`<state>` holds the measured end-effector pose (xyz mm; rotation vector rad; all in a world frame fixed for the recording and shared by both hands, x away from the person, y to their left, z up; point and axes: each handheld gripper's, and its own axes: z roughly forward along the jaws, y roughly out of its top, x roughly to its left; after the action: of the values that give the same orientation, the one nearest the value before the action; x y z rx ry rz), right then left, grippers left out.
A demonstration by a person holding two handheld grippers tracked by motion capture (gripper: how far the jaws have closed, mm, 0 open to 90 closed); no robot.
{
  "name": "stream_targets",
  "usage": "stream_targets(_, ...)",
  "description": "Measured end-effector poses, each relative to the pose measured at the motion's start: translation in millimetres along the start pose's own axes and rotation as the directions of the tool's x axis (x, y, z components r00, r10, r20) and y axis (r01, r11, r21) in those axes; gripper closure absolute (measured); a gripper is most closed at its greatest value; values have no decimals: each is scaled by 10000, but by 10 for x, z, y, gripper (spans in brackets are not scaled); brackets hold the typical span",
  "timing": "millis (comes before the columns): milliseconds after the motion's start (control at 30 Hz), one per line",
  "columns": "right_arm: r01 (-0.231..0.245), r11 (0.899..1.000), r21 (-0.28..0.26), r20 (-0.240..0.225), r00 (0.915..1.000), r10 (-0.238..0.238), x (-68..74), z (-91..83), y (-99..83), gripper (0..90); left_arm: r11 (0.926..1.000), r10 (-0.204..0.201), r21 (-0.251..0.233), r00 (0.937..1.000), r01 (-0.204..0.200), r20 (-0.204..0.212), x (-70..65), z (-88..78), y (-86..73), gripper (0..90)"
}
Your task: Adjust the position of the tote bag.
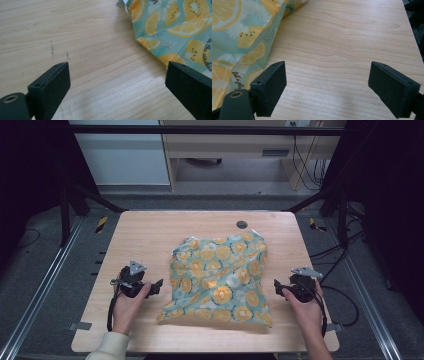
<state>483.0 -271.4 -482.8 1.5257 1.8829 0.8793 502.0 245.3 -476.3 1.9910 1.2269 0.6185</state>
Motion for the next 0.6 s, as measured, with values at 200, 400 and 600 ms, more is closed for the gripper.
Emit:
stream_targets(200,47,9999,94,-32,10000,-47,15,2,3,154,9998,66,-203,9999,-62,153,-15,-17,6,43)
stream_targets(400,-6,10000,21,-258,9997,7,25,-41,40,165,9998,199,28,9995,-200,243,-34,-40,0,43)
stream_targets(600,301,9994,-197,-423,9986,-309,81,-111,217,159,9994,313,112,9993,-315,214,-72,-49,-16,44)
